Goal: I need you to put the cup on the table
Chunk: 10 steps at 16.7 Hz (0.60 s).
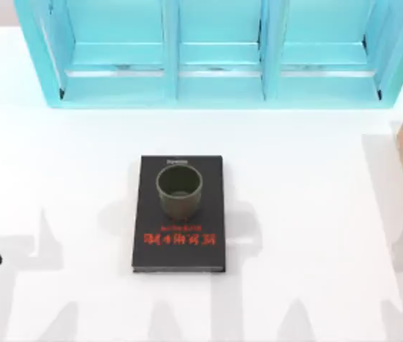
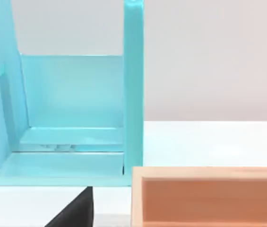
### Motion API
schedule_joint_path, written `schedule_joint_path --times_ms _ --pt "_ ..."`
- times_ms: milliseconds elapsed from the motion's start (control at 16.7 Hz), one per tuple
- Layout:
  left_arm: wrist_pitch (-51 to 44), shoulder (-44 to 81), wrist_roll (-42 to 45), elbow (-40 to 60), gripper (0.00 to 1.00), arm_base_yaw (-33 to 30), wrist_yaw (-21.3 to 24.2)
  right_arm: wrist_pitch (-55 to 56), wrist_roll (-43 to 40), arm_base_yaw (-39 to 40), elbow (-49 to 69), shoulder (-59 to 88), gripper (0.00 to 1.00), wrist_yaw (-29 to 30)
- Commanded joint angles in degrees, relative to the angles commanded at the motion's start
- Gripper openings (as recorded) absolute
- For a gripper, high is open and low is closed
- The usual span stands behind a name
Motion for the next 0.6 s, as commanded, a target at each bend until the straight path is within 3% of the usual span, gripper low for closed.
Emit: schedule_joint_path --times_ms 300,600 --pt "-2.40 3.31 -0.14 2.00 1.00 -0.49 -0.30 0.00 0.00 0.00 0.00 0.00 1.00 0.00" --pt "-13.11 18.78 -2.88 14.14 1.00 -3.01 -1.60 0.00 0.00 0.00 0.00 0.00 1.00 0.00"
